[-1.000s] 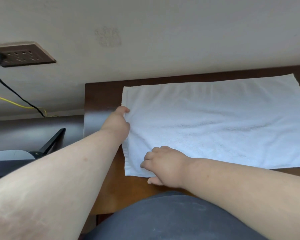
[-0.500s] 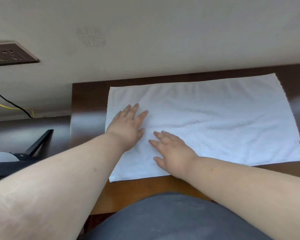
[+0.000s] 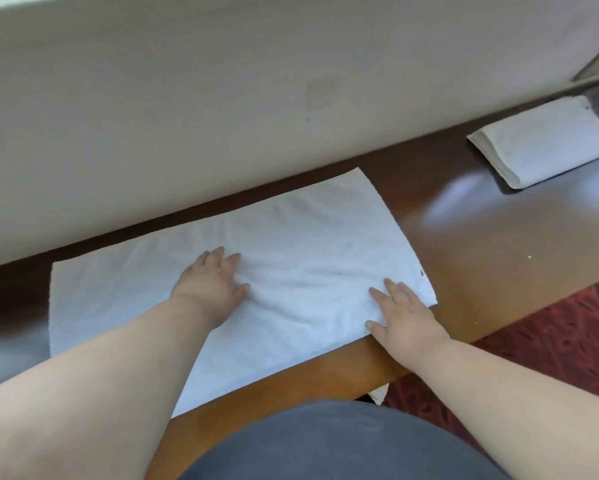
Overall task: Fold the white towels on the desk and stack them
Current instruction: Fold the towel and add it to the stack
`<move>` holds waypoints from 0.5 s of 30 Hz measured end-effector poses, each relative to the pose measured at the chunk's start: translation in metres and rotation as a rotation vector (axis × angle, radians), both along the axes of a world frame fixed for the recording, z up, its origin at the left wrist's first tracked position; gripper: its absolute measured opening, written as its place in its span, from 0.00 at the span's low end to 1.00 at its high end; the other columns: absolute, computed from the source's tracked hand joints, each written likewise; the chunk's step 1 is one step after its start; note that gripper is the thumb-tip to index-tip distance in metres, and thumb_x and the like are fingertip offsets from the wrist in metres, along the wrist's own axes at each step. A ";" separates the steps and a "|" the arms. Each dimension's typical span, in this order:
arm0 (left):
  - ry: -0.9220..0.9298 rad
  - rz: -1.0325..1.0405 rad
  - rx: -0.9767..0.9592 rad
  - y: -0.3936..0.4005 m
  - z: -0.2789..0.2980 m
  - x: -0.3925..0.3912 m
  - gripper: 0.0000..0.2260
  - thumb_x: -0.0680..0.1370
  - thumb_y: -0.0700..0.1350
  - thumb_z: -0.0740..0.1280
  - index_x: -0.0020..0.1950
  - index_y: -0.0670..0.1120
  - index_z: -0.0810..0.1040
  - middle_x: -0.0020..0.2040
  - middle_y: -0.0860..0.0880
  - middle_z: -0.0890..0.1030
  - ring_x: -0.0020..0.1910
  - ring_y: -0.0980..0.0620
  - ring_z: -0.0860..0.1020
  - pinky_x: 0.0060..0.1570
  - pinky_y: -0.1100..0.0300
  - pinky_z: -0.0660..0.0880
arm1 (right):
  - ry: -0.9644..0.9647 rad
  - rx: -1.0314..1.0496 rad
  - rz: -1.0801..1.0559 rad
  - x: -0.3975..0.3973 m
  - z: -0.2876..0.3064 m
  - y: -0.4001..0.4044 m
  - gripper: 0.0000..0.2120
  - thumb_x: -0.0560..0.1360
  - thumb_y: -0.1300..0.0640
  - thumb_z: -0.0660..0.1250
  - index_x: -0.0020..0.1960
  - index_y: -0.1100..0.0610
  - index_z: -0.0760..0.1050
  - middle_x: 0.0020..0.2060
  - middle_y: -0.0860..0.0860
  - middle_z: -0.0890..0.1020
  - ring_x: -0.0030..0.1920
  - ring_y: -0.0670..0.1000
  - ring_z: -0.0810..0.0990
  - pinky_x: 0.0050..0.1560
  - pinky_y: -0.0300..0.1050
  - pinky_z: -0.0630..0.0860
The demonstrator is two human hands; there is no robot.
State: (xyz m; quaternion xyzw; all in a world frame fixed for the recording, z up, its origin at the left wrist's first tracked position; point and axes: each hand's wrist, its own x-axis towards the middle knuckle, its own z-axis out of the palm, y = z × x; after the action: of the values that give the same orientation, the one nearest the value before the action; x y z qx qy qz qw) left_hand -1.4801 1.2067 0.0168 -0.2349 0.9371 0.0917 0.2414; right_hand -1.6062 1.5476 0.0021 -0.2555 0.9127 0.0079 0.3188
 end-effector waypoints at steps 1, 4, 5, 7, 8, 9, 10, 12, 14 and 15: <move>0.013 -0.048 0.029 0.023 0.002 -0.023 0.30 0.81 0.63 0.54 0.80 0.56 0.52 0.82 0.48 0.50 0.80 0.46 0.50 0.76 0.49 0.54 | -0.002 -0.005 -0.003 -0.012 0.001 0.016 0.33 0.82 0.37 0.55 0.83 0.45 0.48 0.82 0.48 0.44 0.82 0.51 0.41 0.80 0.52 0.49; 0.001 -0.107 0.094 0.088 0.000 -0.091 0.29 0.82 0.62 0.52 0.81 0.58 0.49 0.82 0.51 0.47 0.80 0.48 0.47 0.76 0.50 0.52 | -0.016 -0.048 -0.132 -0.055 0.003 0.057 0.33 0.81 0.39 0.58 0.82 0.45 0.53 0.82 0.49 0.50 0.81 0.54 0.47 0.78 0.54 0.55; -0.022 -0.091 0.119 0.107 -0.002 -0.111 0.29 0.82 0.62 0.52 0.81 0.58 0.48 0.82 0.52 0.46 0.80 0.48 0.46 0.76 0.50 0.52 | -0.015 -0.079 -0.195 -0.068 0.002 0.067 0.33 0.81 0.41 0.60 0.81 0.46 0.54 0.81 0.49 0.54 0.80 0.55 0.51 0.77 0.54 0.59; -0.072 -0.056 0.094 0.134 -0.006 -0.146 0.27 0.81 0.64 0.51 0.80 0.59 0.52 0.81 0.50 0.50 0.79 0.44 0.49 0.74 0.46 0.59 | -0.023 -0.144 -0.318 -0.092 0.001 0.081 0.33 0.79 0.44 0.64 0.80 0.47 0.57 0.75 0.50 0.66 0.74 0.55 0.65 0.72 0.52 0.68; -0.077 -0.042 0.031 0.143 -0.007 -0.161 0.25 0.81 0.63 0.48 0.78 0.58 0.58 0.78 0.48 0.56 0.76 0.42 0.56 0.68 0.45 0.65 | -0.065 -0.186 -0.390 -0.101 0.001 0.083 0.33 0.78 0.45 0.66 0.79 0.48 0.58 0.69 0.50 0.74 0.66 0.54 0.74 0.65 0.51 0.74; -0.082 -0.047 -0.048 0.147 -0.006 -0.175 0.25 0.80 0.60 0.45 0.75 0.56 0.64 0.73 0.46 0.63 0.70 0.41 0.63 0.60 0.46 0.70 | -0.131 -0.214 -0.454 -0.106 0.002 0.082 0.32 0.77 0.45 0.67 0.77 0.49 0.60 0.60 0.50 0.79 0.56 0.51 0.79 0.56 0.49 0.79; -0.069 -0.023 -0.097 0.149 -0.005 -0.188 0.26 0.80 0.58 0.42 0.71 0.53 0.68 0.67 0.46 0.68 0.64 0.41 0.68 0.53 0.48 0.71 | -0.188 -0.217 -0.491 -0.107 0.002 0.080 0.31 0.76 0.44 0.68 0.75 0.50 0.61 0.50 0.48 0.82 0.47 0.48 0.81 0.46 0.46 0.79; -0.004 0.065 -0.090 0.150 -0.002 -0.216 0.24 0.83 0.58 0.45 0.66 0.49 0.72 0.60 0.45 0.72 0.58 0.42 0.74 0.48 0.51 0.71 | -0.259 -0.195 -0.516 -0.104 -0.004 0.077 0.30 0.75 0.41 0.68 0.72 0.50 0.65 0.39 0.47 0.81 0.38 0.46 0.81 0.34 0.43 0.74; 0.063 0.037 -0.096 0.147 -0.001 -0.248 0.18 0.84 0.55 0.50 0.63 0.47 0.73 0.58 0.44 0.74 0.55 0.42 0.76 0.47 0.52 0.71 | -0.303 -0.235 -0.540 -0.097 -0.010 0.075 0.26 0.76 0.41 0.68 0.69 0.49 0.67 0.36 0.46 0.81 0.36 0.45 0.80 0.33 0.41 0.72; 0.090 0.000 -0.115 0.144 0.000 -0.263 0.14 0.84 0.51 0.53 0.63 0.48 0.72 0.58 0.43 0.74 0.54 0.41 0.76 0.47 0.51 0.73 | -0.313 -0.261 -0.555 -0.094 -0.012 0.074 0.22 0.76 0.41 0.67 0.66 0.48 0.68 0.36 0.46 0.80 0.36 0.45 0.80 0.32 0.40 0.71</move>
State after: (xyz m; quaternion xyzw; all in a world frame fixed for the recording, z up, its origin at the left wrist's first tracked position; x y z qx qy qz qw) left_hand -1.7430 1.3512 0.0170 -0.2441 0.9508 0.0480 0.1848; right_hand -1.7004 1.6217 -0.0104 -0.0343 0.8809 -0.2352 0.4094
